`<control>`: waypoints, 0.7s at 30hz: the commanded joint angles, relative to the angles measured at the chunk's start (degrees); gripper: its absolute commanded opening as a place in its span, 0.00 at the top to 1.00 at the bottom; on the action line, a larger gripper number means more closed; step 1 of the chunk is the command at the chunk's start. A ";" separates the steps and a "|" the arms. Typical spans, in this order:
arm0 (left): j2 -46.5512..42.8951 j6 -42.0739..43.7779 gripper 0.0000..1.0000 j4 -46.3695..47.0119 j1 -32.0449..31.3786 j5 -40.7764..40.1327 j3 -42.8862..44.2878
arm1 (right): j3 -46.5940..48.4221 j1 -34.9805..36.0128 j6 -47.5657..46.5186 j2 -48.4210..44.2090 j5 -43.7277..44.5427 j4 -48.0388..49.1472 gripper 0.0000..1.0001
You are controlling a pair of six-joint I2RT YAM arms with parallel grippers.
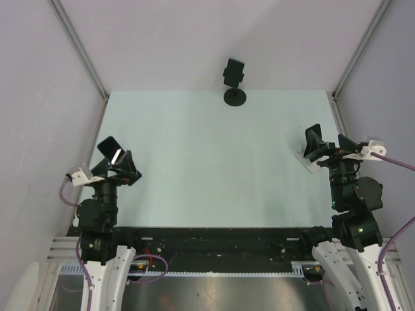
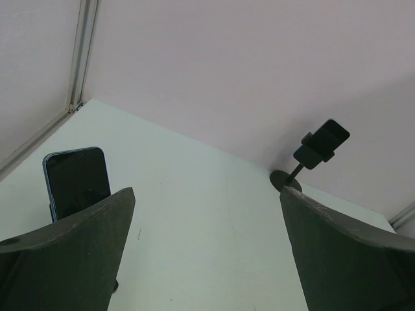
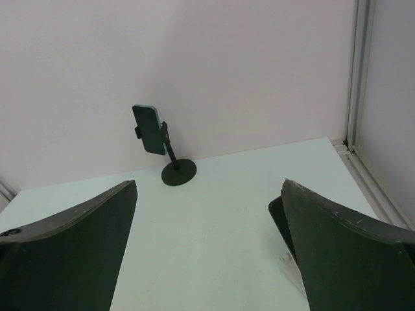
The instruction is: Remove the phone from the phone stand
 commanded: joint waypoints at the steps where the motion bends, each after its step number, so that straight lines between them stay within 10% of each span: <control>1: -0.13 -1.06 0.00 -1.15 0.45 -0.55 2.18 | -0.13 0.18 0.82 -1.18 1.58 -0.44 0.00; 21: 31.75 -15.30 0.00 -18.38 0.45 -16.97 16.94 | -4.25 3.16 5.12 0.84 -4.90 -3.95 0.00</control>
